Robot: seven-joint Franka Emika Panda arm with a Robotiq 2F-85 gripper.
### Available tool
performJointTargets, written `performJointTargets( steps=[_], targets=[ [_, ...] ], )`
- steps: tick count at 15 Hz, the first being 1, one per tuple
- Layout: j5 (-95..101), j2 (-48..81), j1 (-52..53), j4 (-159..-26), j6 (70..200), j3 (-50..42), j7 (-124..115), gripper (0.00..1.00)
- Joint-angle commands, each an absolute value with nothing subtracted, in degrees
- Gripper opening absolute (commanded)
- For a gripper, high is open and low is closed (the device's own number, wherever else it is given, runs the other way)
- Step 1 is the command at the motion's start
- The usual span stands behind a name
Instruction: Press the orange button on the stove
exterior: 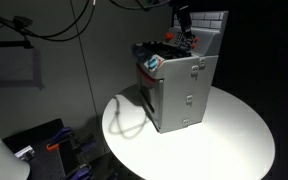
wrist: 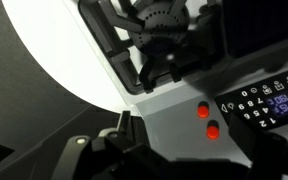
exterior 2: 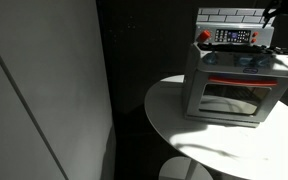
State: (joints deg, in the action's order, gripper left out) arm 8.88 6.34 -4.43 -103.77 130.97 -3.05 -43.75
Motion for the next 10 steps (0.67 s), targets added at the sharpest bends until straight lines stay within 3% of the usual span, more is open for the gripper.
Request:
performJointTargets(
  steps=[1,10],
  targets=[
    [9.04,6.97,-3.76,-103.52,131.32,-4.38,-43.73,1.00],
    [8.57,8.95,-3.75,-103.06,133.00,-5.35,-43.57,1.00]
  ],
)
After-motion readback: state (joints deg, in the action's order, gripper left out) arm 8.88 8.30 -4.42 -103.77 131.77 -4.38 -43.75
